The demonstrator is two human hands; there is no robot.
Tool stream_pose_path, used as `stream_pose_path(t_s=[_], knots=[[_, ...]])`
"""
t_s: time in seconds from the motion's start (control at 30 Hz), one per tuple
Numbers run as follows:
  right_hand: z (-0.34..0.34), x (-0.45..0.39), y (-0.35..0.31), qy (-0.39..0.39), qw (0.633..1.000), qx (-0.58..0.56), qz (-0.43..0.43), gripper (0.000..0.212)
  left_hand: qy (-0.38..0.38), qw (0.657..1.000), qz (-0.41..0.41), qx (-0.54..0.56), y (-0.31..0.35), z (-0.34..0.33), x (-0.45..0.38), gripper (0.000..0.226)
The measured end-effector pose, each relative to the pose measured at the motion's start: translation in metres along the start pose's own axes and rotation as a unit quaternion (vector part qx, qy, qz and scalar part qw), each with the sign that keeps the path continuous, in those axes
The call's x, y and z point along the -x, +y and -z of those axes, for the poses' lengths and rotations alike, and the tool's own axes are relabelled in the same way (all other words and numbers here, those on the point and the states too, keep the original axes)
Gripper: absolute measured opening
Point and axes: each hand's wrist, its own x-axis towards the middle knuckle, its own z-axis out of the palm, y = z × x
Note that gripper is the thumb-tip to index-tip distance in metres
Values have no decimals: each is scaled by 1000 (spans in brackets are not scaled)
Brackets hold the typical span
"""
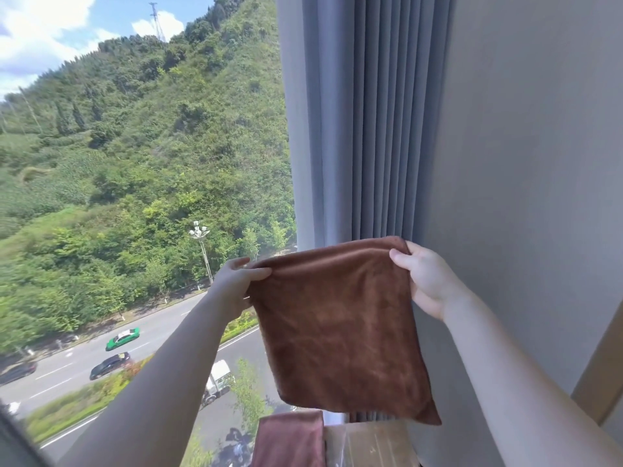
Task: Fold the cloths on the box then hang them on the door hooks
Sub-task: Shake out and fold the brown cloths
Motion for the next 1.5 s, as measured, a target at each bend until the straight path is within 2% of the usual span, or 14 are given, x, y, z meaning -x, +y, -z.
stream_pose_path(t_s=[0.1,0.2,0.37,0.5,0.7,0.8,0.9,1.0,1.07,1.17,1.27,1.33,1.43,1.5], knots=[[3,-2,-5,56,998,3,21,25,3,993,-12,-119,-2,6,0,58],[8,-5,-7,98,994,6,40,23,-12,988,3,-154,-1,12,-1,41],[21,-10,-7,131,988,42,70,23,-64,996,48,-35,3,20,-9,44],[28,-5,-13,147,974,145,91,57,-70,996,38,49,7,26,-18,45],[20,2,-28,125,932,310,144,27,89,994,-15,64,9,30,-29,28],[18,0,-32,132,917,345,147,25,57,997,23,44,9,30,-28,38],[20,0,-34,157,914,347,140,22,-29,992,83,93,12,32,-26,34],[22,0,-35,182,919,317,147,26,-62,975,63,202,15,35,-26,16],[24,-1,-34,192,937,258,137,23,-100,963,38,248,17,35,-24,30],[26,-4,-33,154,977,125,77,19,-130,957,13,258,17,30,-24,31],[29,-5,-33,91,992,61,59,22,-106,973,-6,206,17,28,-29,14],[28,-4,-33,61,994,57,74,29,-74,988,-6,137,15,29,-36,18],[32,-5,-31,62,991,75,92,30,-34,996,-6,84,11,29,-43,17],[38,-8,-27,84,978,156,111,30,-29,997,-9,74,12,27,-44,17]])
